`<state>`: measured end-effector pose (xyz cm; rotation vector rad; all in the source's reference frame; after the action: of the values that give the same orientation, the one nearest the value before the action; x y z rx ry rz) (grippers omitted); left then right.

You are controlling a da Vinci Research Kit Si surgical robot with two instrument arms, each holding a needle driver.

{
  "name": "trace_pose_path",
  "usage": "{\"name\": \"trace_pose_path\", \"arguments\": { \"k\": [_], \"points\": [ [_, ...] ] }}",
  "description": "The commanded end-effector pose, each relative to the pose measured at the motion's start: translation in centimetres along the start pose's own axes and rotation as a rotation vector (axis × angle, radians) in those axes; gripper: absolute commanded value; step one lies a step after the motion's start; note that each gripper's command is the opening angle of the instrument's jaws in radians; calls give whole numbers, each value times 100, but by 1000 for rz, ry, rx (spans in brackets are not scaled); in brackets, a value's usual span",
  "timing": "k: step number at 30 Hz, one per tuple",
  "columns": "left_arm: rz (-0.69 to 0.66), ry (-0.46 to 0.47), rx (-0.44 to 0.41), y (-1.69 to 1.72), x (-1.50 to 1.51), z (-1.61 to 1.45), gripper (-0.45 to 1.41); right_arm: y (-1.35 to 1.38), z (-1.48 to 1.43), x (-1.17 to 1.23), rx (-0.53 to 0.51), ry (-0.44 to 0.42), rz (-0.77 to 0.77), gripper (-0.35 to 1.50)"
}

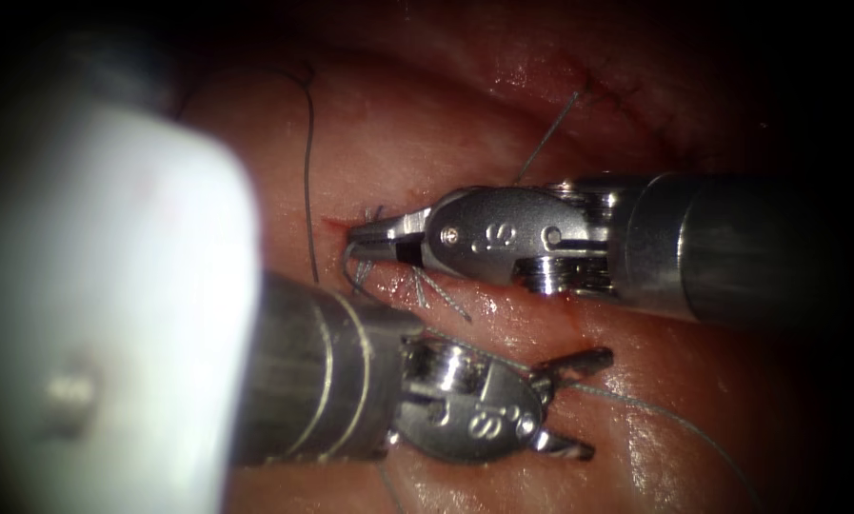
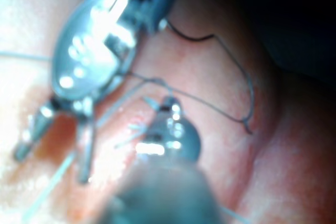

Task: Wound Closure

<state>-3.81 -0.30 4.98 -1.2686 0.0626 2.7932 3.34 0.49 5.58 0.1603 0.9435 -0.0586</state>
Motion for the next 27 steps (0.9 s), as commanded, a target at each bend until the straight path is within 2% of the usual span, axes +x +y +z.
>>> {"name": "trace_pose_path", "arguments": {
  "k": [1,13,14,15,23,26,27],
  "points": [
    [-4,-2,-1,7,-2,8,36,-2,9,-1,0,1,0,-35],
    [3,5,3,16,10,36,24,1,15,0,-9,-12,20,-35],
    [4,16,-6,18,11,38,7,0,16,-1,-9,-12,25,-35],
    [10,25,-13,18,11,38,-45,-1,17,-1,-10,-12,24,-35],
    [29,54,-40,16,4,19,-45,-5,16,-4,-9,-12,31,-35],
    [24,104,-64,13,4,3,-45,-7,11,-7,-5,-15,27,-35],
    [18,150,-80,10,6,-13,-45,-10,4,-11,-8,-11,23,-35]
  ]
}}
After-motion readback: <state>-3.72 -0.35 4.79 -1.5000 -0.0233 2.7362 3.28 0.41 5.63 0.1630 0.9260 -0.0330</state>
